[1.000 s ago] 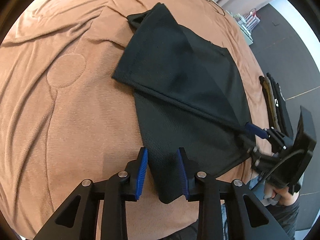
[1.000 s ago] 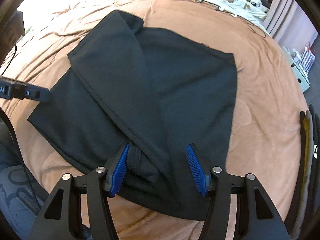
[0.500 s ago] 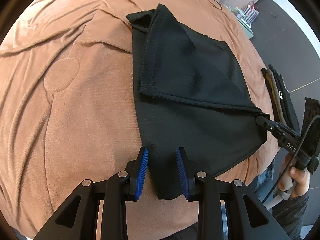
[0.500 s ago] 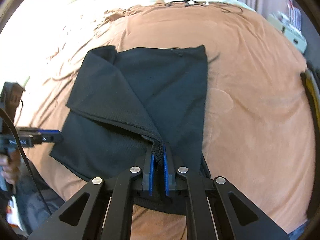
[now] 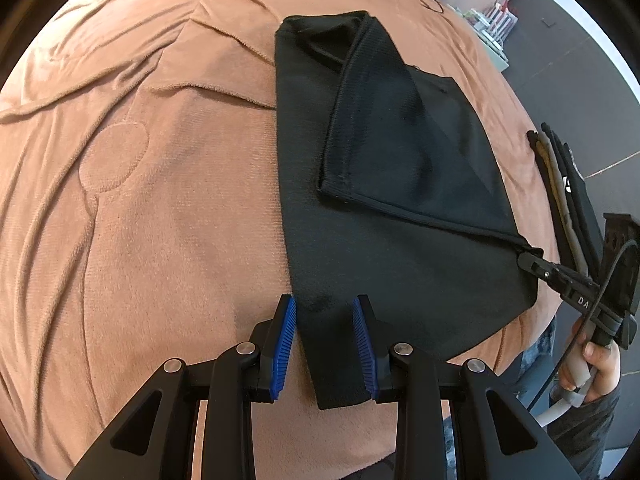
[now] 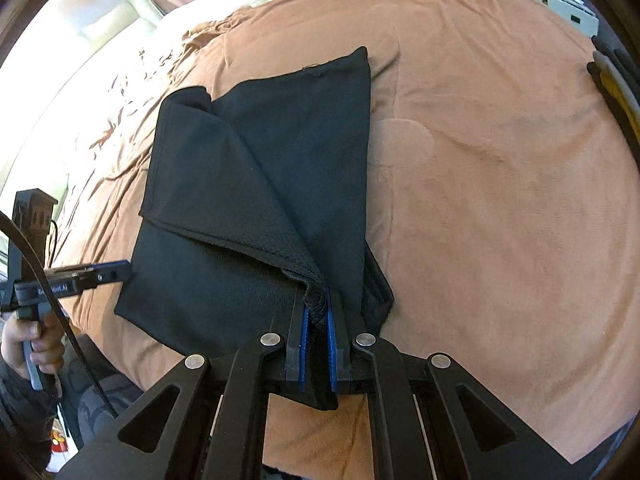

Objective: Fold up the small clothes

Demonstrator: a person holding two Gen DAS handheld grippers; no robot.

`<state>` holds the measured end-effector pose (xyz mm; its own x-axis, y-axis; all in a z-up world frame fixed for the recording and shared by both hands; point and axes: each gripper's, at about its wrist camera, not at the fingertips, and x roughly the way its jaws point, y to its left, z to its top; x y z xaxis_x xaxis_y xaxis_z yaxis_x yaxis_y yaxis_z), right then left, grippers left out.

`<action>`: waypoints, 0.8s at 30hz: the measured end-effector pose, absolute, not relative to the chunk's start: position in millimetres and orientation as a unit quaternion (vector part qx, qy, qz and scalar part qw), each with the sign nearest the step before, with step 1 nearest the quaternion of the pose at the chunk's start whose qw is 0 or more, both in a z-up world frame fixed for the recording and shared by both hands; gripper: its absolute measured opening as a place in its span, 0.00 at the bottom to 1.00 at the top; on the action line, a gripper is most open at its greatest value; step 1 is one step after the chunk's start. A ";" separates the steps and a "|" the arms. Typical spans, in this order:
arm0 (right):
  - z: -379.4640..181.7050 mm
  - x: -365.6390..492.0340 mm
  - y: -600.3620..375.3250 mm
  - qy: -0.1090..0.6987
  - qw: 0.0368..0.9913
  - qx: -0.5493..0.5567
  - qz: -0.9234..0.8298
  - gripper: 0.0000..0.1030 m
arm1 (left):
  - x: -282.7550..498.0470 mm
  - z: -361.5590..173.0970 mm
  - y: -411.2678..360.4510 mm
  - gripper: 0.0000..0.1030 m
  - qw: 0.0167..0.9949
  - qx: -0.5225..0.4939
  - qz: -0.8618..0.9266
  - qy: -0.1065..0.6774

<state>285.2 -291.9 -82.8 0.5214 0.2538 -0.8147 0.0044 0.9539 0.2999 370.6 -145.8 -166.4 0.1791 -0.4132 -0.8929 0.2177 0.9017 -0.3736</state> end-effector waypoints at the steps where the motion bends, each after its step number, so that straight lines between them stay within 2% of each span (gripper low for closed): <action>1: -81.6 284.7 -292.3 0.483 0.863 0.131 0.070 0.04 | 371.1 -166.9 -145.7 0.31 0.764 -0.082 -0.206 0.606; 13: -79.4 287.3 -275.2 0.490 0.866 0.077 0.059 0.06 | 377.1 -172.7 -140.0 0.31 0.767 -0.098 -0.215 0.597; 16: -72.7 287.9 -268.1 0.498 0.864 0.055 0.059 0.11 | 381.4 -171.7 -134.5 0.31 0.771 -0.107 -0.218 0.589; 17: -69.2 287.4 -264.5 0.497 0.865 0.045 0.060 0.20 | 383.1 -171.0 -131.6 0.31 0.772 -0.112 -0.219 0.586; 18: -64.4 286.1 -259.5 0.492 0.867 0.034 0.063 0.36 | 385.3 -170.3 -128.4 0.31 0.773 -0.119 -0.221 0.583; 19: -58.5 285.0 -253.4 0.486 0.872 0.021 0.063 0.45 | 387.5 -169.6 -125.8 0.31 0.773 -0.126 -0.222 0.581; 20: -54.0 284.7 -248.1 0.478 0.876 0.008 0.062 0.59 | 390.3 -169.0 -122.0 0.31 0.772 -0.134 -0.224 0.579; 24: -37.5 284.4 -217.0 0.451 0.888 -0.054 0.064 0.60 | 394.9 -164.2 -109.3 0.31 0.773 -0.152 -0.228 0.572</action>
